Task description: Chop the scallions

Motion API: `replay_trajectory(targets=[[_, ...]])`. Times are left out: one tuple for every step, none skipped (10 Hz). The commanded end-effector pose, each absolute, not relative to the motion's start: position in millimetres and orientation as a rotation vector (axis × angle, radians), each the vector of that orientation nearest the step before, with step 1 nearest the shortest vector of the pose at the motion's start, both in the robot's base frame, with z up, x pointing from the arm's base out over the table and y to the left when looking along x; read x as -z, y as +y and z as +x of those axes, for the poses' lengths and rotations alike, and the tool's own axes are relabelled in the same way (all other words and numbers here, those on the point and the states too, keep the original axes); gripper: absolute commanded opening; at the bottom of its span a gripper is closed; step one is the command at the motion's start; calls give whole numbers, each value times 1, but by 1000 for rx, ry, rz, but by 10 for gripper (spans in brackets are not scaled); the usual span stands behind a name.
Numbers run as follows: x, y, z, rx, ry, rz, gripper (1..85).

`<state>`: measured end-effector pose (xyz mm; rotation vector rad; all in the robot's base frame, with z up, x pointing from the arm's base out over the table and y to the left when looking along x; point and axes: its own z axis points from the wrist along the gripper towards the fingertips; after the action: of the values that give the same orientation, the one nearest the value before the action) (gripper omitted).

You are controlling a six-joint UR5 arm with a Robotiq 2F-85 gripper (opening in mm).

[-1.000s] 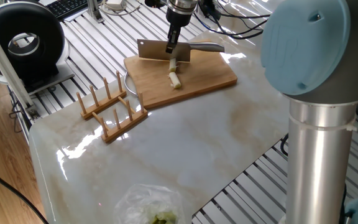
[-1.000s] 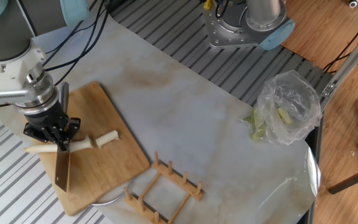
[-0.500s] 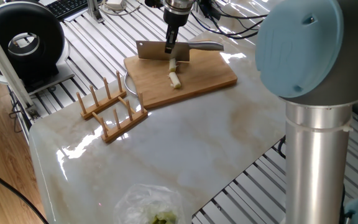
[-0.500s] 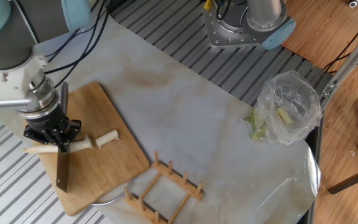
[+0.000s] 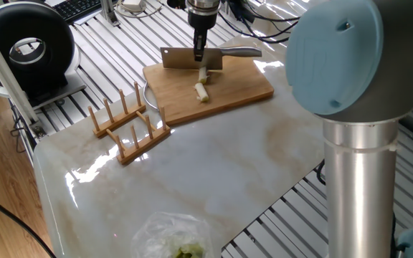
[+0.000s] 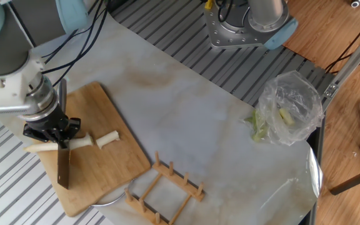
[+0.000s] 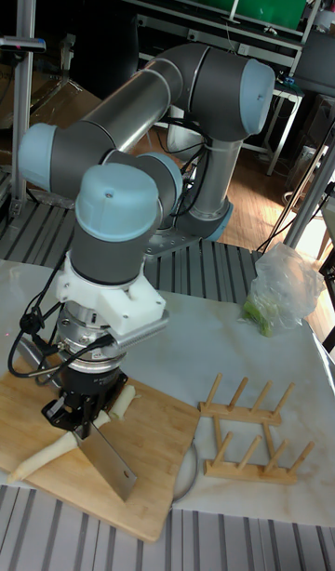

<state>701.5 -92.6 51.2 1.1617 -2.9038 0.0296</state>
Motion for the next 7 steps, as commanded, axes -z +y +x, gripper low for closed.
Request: replay_trajectory(targets=[[-50, -91, 703, -59, -2893, 1134, 13], [-52, -93, 701, -57, -2880, 1147, 13], [-55, -96, 701, -63, -2871, 1150, 13], [-55, -97, 701, -62, -2867, 1148, 13], [-55, -99, 699, -61, -2852, 1149, 13], [-56, -103, 697, -67, -2834, 1146, 13], [-55, -105, 696, -81, -2824, 1145, 13]])
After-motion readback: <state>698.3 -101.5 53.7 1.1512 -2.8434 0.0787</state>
